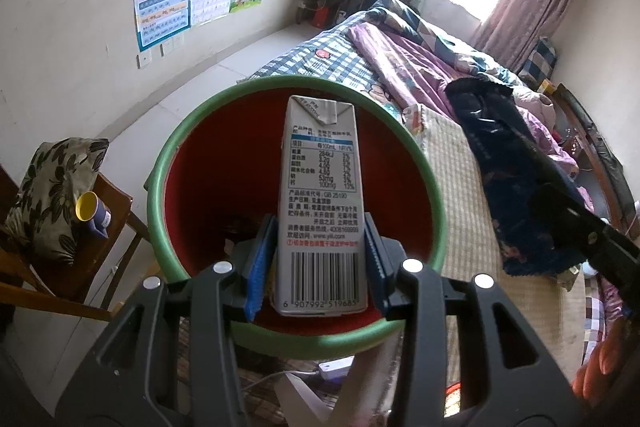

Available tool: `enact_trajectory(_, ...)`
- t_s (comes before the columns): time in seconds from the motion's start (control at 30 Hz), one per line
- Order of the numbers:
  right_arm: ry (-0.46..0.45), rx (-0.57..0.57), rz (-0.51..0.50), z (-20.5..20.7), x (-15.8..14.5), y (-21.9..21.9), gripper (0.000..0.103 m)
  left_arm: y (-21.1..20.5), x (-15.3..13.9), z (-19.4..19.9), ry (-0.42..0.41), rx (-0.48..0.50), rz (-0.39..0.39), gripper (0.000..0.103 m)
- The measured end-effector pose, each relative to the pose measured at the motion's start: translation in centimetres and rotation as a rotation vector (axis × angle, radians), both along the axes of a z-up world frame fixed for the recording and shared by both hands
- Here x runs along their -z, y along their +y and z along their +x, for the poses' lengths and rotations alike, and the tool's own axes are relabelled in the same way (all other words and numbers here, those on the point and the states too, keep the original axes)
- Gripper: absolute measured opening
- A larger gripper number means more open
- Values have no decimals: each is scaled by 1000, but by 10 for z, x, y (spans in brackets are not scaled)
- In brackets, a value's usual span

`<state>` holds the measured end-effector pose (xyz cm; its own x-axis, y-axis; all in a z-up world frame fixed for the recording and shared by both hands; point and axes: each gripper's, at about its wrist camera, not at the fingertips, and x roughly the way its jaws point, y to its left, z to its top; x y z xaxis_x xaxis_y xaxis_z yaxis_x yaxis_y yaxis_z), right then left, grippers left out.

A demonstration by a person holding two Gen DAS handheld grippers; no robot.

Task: Collect trash
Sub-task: 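Carry the milk carton over the red bucket with the left tool while the right tool holds the blue wrapper, then open both tools over the red bucket to drop the carton and wrapper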

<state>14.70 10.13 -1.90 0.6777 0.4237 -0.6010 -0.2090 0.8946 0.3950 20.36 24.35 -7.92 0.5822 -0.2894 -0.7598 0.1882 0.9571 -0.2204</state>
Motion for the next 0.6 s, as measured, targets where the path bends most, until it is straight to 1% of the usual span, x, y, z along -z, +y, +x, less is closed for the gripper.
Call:
enact_trajectory(0.23,25,-11,-7,20,8,11,9,7,7,12,19,-11,3,40)
enact_trajectory(0.5,40,-18,-8,31,13,16,11,12,9,20,24,-19,2,40)
enact_trajectory(0.57,44,-18,1,31,14,17,19,12,9,22,24,-20,-2,40)
enact_trajectory(0.6,42,-15,3,31,14,16,27,13,9,21,24,-22,-6,40)
